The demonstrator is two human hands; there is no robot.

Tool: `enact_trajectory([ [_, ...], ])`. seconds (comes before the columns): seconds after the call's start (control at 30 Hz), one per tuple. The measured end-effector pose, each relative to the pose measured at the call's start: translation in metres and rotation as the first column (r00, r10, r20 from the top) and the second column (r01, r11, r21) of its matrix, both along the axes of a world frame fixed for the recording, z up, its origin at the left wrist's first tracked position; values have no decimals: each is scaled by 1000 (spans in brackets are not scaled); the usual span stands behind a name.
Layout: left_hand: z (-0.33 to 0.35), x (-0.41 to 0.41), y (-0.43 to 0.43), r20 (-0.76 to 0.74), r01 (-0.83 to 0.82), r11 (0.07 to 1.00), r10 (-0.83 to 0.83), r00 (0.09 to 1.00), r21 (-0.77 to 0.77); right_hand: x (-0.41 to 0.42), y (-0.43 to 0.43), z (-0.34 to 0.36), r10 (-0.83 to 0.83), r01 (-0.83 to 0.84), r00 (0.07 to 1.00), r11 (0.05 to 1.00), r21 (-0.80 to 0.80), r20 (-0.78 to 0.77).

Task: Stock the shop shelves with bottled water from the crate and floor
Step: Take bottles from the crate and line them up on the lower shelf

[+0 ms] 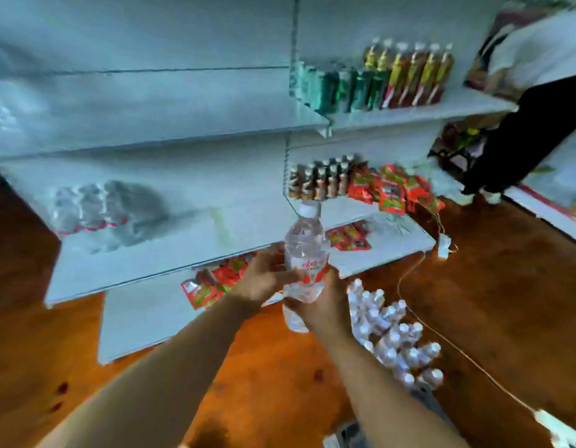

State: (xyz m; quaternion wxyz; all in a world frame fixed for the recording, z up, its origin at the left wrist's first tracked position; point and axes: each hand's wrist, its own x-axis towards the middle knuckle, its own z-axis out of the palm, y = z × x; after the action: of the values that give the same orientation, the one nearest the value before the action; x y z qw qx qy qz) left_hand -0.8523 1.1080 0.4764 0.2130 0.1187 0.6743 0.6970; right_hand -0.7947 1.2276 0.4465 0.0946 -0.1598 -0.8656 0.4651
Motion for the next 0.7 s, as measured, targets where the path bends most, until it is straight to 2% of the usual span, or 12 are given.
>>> enact_trajectory([
  [0.27, -24, -108, -207, 20, -324, 946, 324, 946, 17, -151, -206, -25, 215, -217, 975, 975, -40, -49],
  [0.4, -65, -176, -290, 25, -391, 920, 392, 920, -41, -229, -291, -74, 248, -252, 967, 965, -74, -59],
  [0.6, -155, -266, -347, 47, -524, 849, 527, 848, -75, -330, -359, -167, 269, -273, 961, 961, -51, -68],
  [0.7, -210, -308, -354, 25, -591, 806, 592, 806, -38, -381, -373, -219, 288, -294, 953, 954, -60, -96],
])
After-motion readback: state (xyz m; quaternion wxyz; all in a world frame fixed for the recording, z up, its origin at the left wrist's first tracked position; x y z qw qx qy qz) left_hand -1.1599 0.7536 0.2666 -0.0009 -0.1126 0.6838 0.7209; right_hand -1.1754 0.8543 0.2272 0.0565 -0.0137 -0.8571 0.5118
